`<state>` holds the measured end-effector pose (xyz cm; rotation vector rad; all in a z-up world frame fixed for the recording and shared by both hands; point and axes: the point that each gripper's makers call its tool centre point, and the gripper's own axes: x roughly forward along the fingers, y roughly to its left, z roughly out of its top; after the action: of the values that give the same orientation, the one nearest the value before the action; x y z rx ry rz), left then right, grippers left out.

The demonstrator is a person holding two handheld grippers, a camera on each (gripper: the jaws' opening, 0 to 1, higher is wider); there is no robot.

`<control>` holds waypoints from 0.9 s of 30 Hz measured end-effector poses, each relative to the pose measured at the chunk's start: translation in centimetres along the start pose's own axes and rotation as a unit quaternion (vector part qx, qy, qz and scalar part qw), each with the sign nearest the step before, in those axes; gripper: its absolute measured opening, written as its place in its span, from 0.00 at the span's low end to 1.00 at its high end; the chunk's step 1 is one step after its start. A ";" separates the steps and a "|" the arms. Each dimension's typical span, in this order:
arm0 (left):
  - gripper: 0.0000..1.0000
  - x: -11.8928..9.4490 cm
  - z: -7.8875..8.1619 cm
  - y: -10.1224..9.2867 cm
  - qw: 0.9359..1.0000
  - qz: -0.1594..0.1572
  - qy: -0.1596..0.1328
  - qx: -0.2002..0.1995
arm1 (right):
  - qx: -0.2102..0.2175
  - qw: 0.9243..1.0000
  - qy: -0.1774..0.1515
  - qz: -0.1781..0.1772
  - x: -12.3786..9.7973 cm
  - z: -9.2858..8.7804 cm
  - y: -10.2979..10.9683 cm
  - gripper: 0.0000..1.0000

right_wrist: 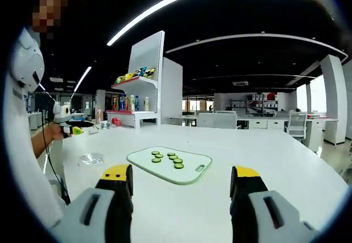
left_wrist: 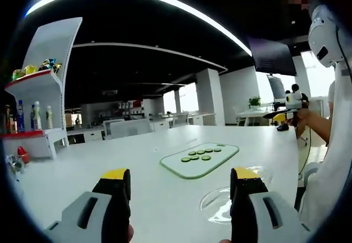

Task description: Open the petri dish lid, add cucumber slices into the petri dish, and close the lid

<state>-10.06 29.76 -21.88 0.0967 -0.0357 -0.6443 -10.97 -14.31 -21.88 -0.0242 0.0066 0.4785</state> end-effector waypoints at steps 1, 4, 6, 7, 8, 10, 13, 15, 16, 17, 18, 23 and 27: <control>0.74 0.0 -0.1 0.0 1.000 0.000 0.001 0.000 | -0.003 1.000 0.003 0.000 0.1 0.2 0.0 0.71; 0.74 0.0 0.0 0.0 1.000 0.000 0.000 -0.001 | -0.010 1.000 0.008 0.004 0.5 0.7 0.3 0.71; 0.74 -0.1 0.0 0.0 1.000 -0.001 -0.001 -0.002 | -0.011 1.000 0.015 0.011 0.9 0.9 0.5 0.70; 0.74 -0.1 0.1 0.0 1.000 0.000 -0.001 -0.002 | -0.014 1.000 0.021 0.012 1.1 0.9 0.6 0.70; 0.74 -0.1 0.0 0.0 1.000 -0.001 -0.001 -0.001 | -0.013 0.999 0.029 0.012 1.4 0.9 0.6 0.71; 0.74 -0.1 0.0 -0.1 1.000 -0.003 -0.001 -0.001 | -0.014 0.999 0.041 0.016 1.9 1.0 0.6 0.71; 0.74 -0.1 -0.1 -0.2 1.000 -0.004 0.001 -0.003 | -0.021 0.997 0.064 0.021 3.0 1.2 0.7 0.70; 0.74 -0.1 -0.2 -0.3 1.000 -0.005 0.001 -0.003 | -0.028 0.996 0.080 0.027 3.4 1.2 0.9 0.70; 0.74 -0.2 -0.2 -0.3 1.000 -0.006 0.002 -0.004 | -0.031 0.995 0.089 0.029 3.8 1.2 1.0 0.70; 0.74 -0.2 -0.3 -0.4 1.000 -0.006 0.002 -0.004 | -0.036 0.994 0.102 0.033 4.0 1.0 1.1 0.70; 0.74 -0.2 -0.3 -0.4 1.000 -0.006 0.003 -0.005 | -0.039 0.992 0.117 0.038 4.3 0.8 1.2 0.70; 0.74 -0.2 -0.3 -0.7 1.000 -0.009 0.006 -0.005 | -0.055 0.989 0.130 0.054 6.0 1.3 1.8 0.70; 0.74 -0.2 -0.2 -1.0 1.000 -0.011 0.007 -0.004 | -0.061 0.987 0.135 0.065 7.0 1.5 2.2 0.69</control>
<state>-10.82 29.15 -22.22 0.0942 -0.0185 -0.6664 -5.72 -9.12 -20.48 -0.2089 0.2455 0.6020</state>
